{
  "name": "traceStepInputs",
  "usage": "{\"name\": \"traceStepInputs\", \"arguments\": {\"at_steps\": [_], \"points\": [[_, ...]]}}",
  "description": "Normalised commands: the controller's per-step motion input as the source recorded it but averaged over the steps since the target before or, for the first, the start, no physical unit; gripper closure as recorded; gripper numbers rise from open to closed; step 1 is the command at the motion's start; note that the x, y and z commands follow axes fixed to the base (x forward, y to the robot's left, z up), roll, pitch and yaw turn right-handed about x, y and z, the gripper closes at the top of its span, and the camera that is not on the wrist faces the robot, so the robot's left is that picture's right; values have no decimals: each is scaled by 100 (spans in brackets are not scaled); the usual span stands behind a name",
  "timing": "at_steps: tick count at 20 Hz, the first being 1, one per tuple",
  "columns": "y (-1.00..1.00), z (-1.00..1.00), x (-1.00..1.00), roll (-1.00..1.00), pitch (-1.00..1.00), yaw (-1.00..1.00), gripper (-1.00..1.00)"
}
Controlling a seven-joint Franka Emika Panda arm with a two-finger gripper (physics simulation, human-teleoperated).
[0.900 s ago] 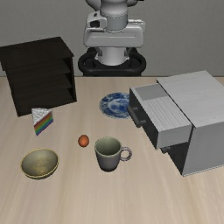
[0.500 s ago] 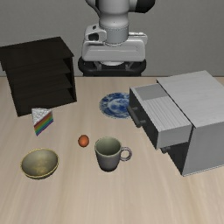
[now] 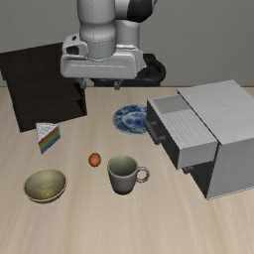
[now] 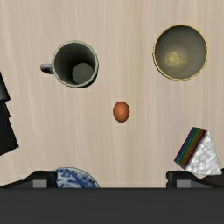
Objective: Pick up the cake and place it on the plate
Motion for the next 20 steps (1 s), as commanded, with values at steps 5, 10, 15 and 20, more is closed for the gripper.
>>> {"name": "traceStepInputs", "arguments": {"at_steps": [5,10,15,20], "points": [[-100,0,0,0,0,0,-100],[-100,0,0,0,0,0,-100],[-80,0,-20,0,0,0,-100],[0,-20,-80,0,0,0,-100]]}}
